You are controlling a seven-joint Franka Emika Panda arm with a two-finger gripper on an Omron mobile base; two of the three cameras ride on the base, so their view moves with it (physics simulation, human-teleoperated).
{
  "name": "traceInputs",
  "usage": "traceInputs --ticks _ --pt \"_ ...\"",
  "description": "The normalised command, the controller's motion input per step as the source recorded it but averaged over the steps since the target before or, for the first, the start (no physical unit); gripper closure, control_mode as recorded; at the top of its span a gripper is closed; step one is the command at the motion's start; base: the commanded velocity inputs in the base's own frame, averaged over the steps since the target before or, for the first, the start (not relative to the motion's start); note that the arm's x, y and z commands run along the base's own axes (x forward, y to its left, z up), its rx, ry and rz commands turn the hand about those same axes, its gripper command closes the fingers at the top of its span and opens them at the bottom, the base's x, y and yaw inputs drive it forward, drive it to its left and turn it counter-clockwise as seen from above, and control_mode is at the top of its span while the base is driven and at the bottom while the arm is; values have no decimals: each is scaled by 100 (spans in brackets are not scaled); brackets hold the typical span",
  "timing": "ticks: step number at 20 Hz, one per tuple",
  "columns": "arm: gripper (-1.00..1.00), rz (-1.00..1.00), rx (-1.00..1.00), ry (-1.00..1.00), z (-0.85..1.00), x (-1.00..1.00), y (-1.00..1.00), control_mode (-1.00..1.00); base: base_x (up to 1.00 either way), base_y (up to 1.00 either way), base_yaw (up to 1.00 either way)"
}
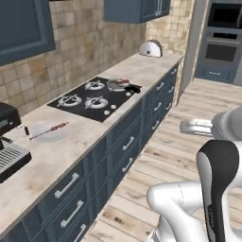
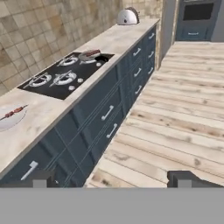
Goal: Place the cold items (apple and corn) from the fridge in one tupperware on the dining counter. Place the warm items (hot dog and kebab skewer) in the stove area in another tupperware.
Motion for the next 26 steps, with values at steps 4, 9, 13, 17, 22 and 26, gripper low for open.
traceInputs --ticks 4,9,13,17,22,26 --pt "-100 0 0 0 0 0 0 100 100 -25 38" --pt "-100 0 0 0 0 0 0 100 100 -35 36" --pt "-100 0 0 0 0 0 0 100 100 -37 32" --pt "-100 0 0 0 0 0 0 100 90 -35 30" --pt "-100 0 0 0 0 0 0 100 17 -51 38" --pt "-100 0 0 0 0 0 0 100 19 -59 46"
